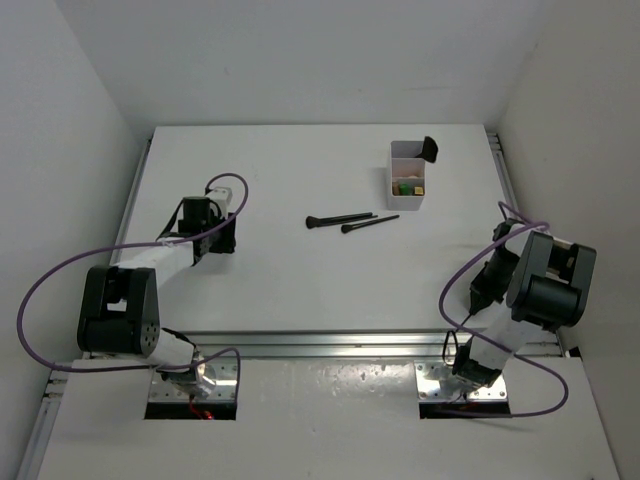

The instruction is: Organize the makeup

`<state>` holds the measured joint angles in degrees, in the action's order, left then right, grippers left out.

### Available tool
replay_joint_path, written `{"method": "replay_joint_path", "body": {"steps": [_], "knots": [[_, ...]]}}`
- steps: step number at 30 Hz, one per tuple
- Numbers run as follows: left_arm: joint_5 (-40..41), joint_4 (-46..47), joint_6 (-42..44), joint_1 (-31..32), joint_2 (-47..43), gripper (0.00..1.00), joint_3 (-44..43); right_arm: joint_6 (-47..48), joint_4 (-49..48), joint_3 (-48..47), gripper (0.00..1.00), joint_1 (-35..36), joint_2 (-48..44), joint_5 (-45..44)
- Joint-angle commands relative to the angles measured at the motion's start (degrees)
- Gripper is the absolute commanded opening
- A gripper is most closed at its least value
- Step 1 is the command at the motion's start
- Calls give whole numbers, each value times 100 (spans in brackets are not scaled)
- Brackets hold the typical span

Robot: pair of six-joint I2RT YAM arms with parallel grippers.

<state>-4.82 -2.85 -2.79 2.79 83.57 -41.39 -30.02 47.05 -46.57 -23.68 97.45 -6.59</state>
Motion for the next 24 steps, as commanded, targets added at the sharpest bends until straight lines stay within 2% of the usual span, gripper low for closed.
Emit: {"method": "replay_joint_path", "body": {"steps": [1,7,16,20,24], "knots": [[16,145,50,64,10,53,-36,22,-793,148,0,65,143,-229],[69,197,50,64,10,53,-36,347,-1145,191,0,293,-120,-106],[69,197,103,64,-43,54,-36,584,-2454,377,0,496,-1957,439],[69,197,164,117,-43,54,-150,699,-2639,-297,0,618,-2387,571],[69,136,340,248,10,54,-290,972,-3095,-1169,0,979,-2267,545]]}}
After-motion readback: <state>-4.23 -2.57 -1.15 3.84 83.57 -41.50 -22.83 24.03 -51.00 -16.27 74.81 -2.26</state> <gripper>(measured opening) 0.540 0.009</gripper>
